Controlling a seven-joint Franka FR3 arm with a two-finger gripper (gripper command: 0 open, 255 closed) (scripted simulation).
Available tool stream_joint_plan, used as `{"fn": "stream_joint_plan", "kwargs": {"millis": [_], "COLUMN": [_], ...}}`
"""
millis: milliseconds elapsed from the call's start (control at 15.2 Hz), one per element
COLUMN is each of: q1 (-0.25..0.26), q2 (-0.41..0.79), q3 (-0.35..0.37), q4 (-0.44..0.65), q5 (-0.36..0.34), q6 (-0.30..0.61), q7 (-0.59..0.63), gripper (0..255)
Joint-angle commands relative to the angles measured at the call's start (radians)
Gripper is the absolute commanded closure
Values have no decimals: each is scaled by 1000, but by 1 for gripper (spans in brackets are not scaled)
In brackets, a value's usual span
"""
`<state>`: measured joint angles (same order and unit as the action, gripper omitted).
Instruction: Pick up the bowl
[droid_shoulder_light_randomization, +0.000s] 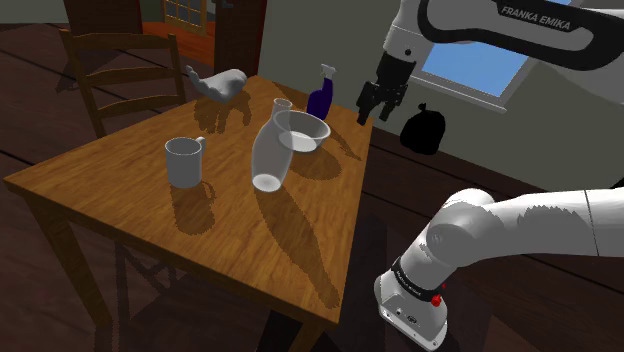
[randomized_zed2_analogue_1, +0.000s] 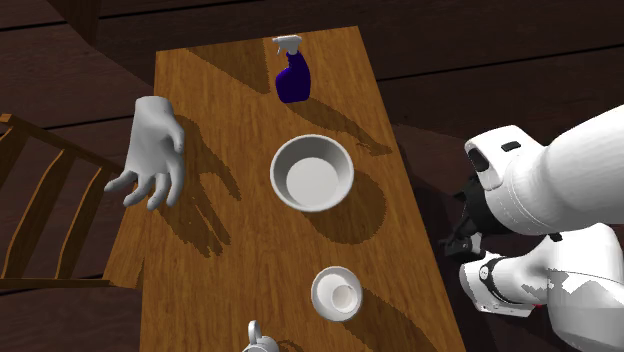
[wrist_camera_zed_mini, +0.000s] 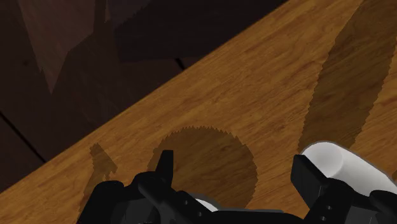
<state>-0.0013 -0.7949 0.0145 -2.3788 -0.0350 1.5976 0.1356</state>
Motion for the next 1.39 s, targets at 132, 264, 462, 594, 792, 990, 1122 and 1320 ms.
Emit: {"fn": "stream_joint_plan", "kwargs": {"millis": [132,264,462,594,792,990,1122,1320], "q1": [1,0,-4,-8,-16,-24,-29,-31], "q2": [64,132,237,311,424,539,617,736], "q3": [16,33,58,75,99,122,135,151], "q4": [3,12,35,58,102,159,204,281], "q5": [-17,-35,-68,-94,-140,-194,-236,-304], "q6": [63,123,206,257,323,377,405,435], "q7": [6,13,28,42,67,98,121,158], "gripper": [0,0,0,0,0,0,0,0]}}
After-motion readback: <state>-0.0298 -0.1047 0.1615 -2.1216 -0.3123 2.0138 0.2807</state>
